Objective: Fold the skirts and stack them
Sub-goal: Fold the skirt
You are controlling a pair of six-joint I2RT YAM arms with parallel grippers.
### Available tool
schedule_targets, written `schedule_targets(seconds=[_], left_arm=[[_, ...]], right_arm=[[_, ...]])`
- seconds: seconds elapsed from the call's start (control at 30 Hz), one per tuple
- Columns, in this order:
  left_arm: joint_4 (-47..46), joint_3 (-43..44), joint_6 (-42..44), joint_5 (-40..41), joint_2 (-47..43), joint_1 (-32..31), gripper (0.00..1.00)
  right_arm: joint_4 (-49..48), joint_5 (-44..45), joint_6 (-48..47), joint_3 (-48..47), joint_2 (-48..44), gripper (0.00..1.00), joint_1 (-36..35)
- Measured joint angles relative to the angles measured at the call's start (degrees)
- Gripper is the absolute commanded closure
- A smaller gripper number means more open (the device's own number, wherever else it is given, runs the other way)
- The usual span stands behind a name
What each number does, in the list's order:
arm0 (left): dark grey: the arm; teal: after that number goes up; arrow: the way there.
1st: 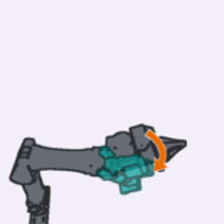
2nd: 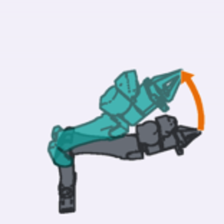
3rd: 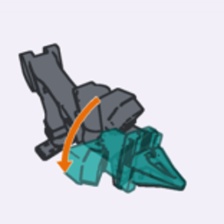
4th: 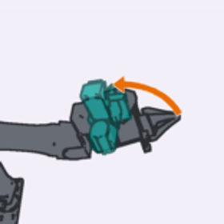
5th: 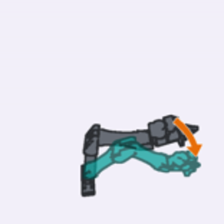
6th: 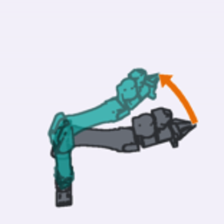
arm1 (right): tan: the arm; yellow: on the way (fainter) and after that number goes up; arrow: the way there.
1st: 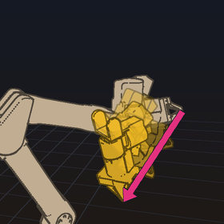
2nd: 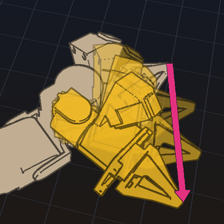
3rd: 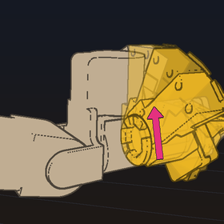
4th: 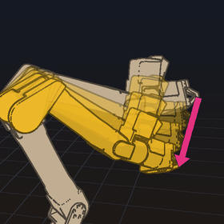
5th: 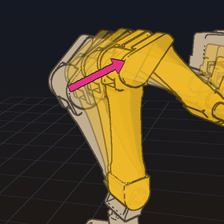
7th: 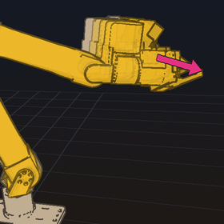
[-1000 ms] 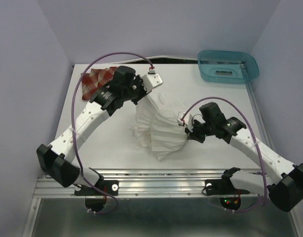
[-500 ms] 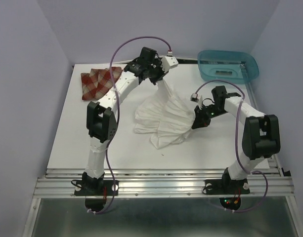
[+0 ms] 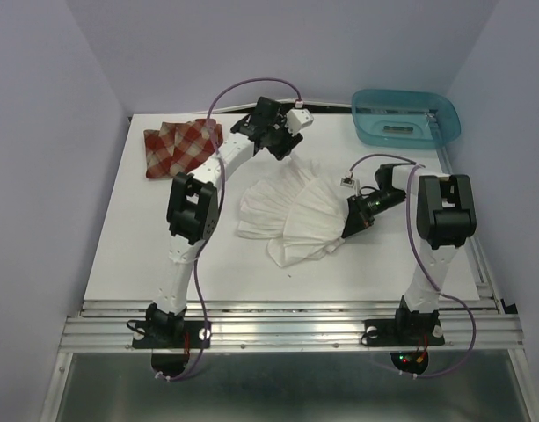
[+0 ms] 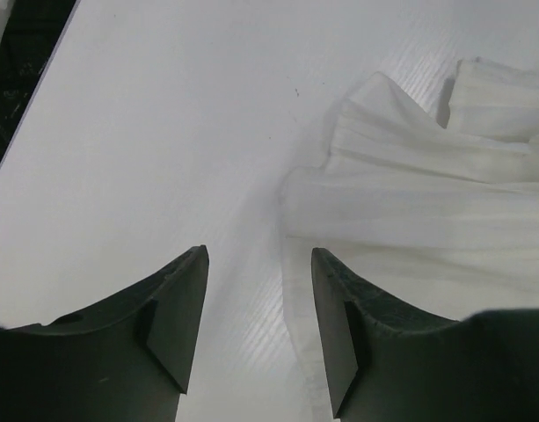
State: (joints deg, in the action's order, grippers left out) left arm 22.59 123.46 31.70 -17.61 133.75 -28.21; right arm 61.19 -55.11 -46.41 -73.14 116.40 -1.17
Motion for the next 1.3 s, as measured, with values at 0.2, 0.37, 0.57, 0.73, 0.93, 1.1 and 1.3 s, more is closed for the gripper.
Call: schedule_targets(seconds=[0.2, 0.37, 0.57, 0.73, 0.93, 1.1, 1.3], left_arm=[[2.6, -9.2, -1.6, -1.9, -11.5, 1.6, 0.39], [4.2, -40.1, -2.2, -7.3, -40.4, 2.8, 0.39], [2.4, -57.2, -5.4, -15.5, -50.9, 1.9, 0.34], [-1.5, -62.6, -12.8, -21.4, -44.4, 1.6, 0.34], [-14.3, -66.3, -23.8, -27.3, -40.0, 0.3, 0.33], [-22.6, -68.1, -30.1, -30.0, -37.7, -1.9, 0.35], [-27.8, -69.2, -34.7, -31.0, -35.1, -3.6, 0.43]], right_arm=[[-1.5, -0.2, 5.8, -0.2, 0.0, 0.96, 0.0], [-5.0, 0.4, 10.4, 1.4, -0.8, 0.96, 0.0], [-8.5, 1.1, 14.0, 4.3, -2.9, 0.96, 0.0], [-10.2, 2.2, 15.8, 7.0, -5.6, 0.96, 0.0], [-11.2, 4.4, 16.3, 7.6, -8.1, 0.96, 0.0], [-11.1, 4.8, 16.0, 7.6, -8.0, 0.96, 0.0], [-11.1, 4.8, 15.4, 7.6, -8.0, 0.96, 0.0]])
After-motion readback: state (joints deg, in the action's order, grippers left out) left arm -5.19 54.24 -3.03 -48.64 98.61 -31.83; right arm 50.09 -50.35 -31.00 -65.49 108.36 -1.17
